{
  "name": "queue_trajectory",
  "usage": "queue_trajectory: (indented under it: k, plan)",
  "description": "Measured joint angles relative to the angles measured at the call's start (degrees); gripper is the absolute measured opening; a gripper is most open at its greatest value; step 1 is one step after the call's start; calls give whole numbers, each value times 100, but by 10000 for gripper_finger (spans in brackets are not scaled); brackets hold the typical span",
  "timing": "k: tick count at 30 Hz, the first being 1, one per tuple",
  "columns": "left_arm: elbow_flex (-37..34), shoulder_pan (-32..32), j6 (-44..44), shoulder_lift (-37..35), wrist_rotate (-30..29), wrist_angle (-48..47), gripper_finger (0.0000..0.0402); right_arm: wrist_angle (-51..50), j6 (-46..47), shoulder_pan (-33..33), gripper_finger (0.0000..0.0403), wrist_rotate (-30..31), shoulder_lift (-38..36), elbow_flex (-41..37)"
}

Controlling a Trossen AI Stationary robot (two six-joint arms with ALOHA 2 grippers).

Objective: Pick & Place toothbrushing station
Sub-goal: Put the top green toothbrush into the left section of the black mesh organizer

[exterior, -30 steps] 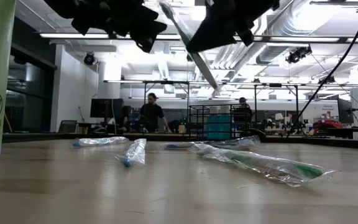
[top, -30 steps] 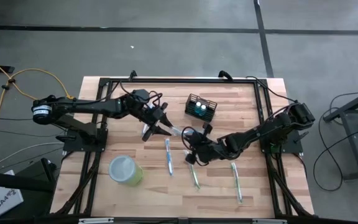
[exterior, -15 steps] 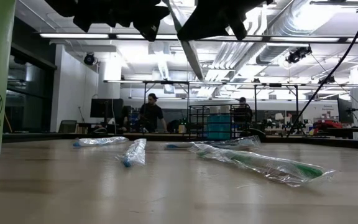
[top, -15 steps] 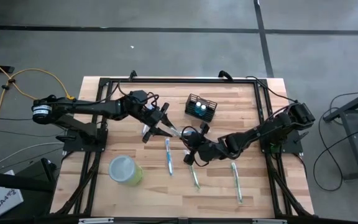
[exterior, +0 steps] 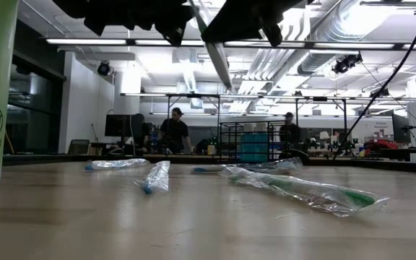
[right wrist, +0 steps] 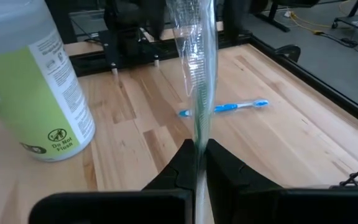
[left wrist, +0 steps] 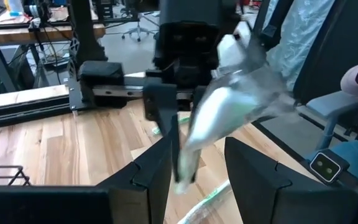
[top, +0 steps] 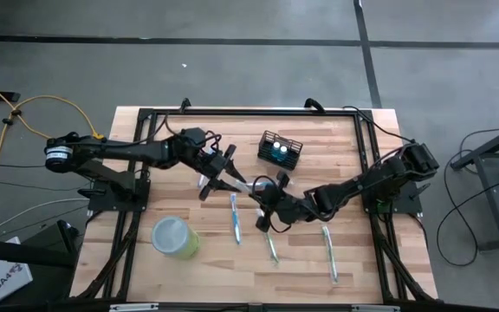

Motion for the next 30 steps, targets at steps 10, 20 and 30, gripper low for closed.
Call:
queue_trajectory:
  k: [10, 20, 30]
  plan:
    - [2, -230, 188, 0, -350, 62, 144, -1, 1, -9, 7, -89, 0, 0]
    - [2, -255, 190, 0, -467, 110, 103, -1, 17, -9, 7, -97, 0, 0]
    - [2, -246, 129, 0, -519, 115, 11, 23, 24, -4, 7, -123, 0, 0]
